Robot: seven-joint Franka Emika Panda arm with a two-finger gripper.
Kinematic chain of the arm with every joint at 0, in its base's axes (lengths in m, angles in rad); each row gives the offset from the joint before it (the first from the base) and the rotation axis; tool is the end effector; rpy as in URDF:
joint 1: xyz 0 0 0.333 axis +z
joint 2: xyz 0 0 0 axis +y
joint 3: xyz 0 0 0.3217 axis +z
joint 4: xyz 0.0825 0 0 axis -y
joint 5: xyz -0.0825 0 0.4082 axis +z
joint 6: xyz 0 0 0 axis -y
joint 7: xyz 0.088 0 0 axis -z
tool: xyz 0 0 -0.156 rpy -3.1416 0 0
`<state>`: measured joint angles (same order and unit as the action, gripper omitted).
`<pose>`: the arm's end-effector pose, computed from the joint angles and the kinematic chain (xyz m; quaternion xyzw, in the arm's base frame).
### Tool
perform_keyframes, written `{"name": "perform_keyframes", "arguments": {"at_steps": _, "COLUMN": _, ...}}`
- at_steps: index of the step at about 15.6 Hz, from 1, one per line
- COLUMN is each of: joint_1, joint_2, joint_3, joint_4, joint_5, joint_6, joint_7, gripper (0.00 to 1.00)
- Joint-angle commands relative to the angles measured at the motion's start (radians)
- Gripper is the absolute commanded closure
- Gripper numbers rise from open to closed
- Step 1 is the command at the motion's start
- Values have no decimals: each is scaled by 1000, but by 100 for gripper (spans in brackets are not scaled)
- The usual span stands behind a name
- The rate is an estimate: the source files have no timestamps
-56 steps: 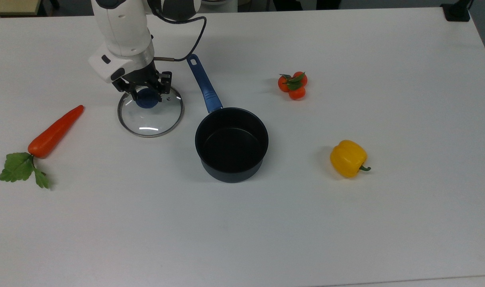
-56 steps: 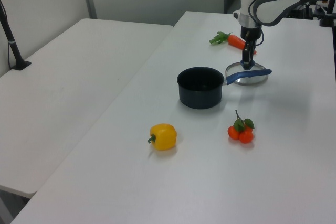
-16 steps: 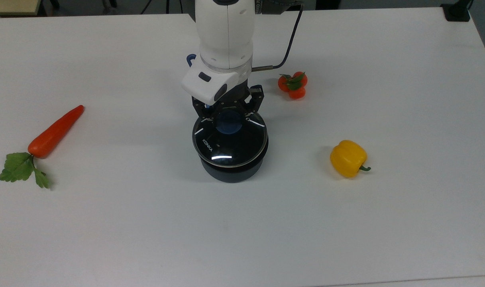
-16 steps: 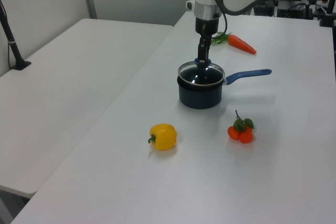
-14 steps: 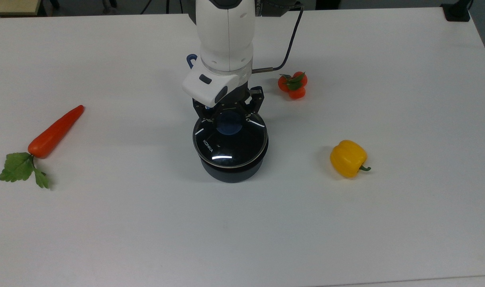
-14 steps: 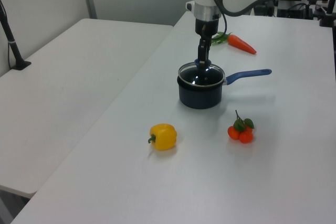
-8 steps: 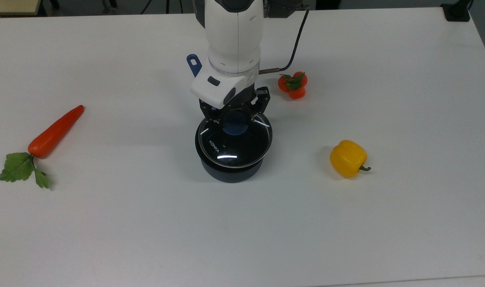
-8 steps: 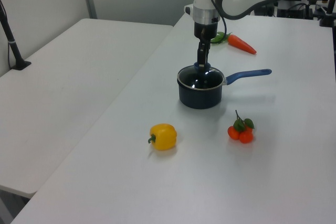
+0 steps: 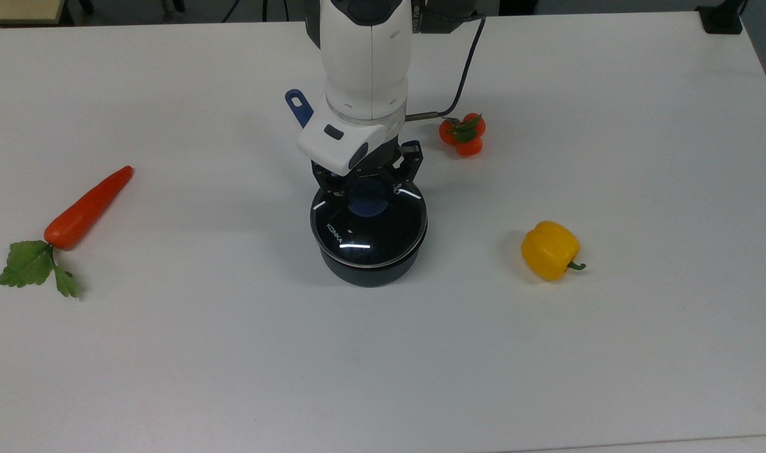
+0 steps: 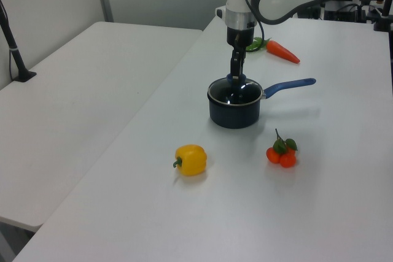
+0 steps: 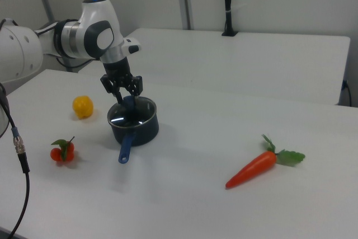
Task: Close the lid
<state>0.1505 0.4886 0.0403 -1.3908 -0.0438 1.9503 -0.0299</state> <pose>0.7250 0.1305 0.3838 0.9927 0.1147 0.0364 0.0084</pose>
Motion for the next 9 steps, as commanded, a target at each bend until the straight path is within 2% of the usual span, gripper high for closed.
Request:
{"name": "perform_keyframes", "arguments": {"at_steps": 1, "joint_1": 1, "joint_2": 8, "joint_3": -16, "joint_4": 18, "joint_5": -10, "joint_6": 12, "joint_7": -5, "gripper": 64}}
{"name": "perform_keyframes", "arguments": {"at_steps": 4, "joint_1": 7, "joint_2": 8, "joint_3": -16, "joint_4": 18, "joint_5": -8, "joint_6": 12, "joint_7": -4, "gripper": 63}}
{"name": "perform_keyframes", "arguments": {"at_steps": 9, "joint_1": 12, "joint_2": 8, "joint_3": -16, "joint_4": 4, "joint_5": -10, "joint_6": 13, "joint_7": 1, "gripper": 52}}
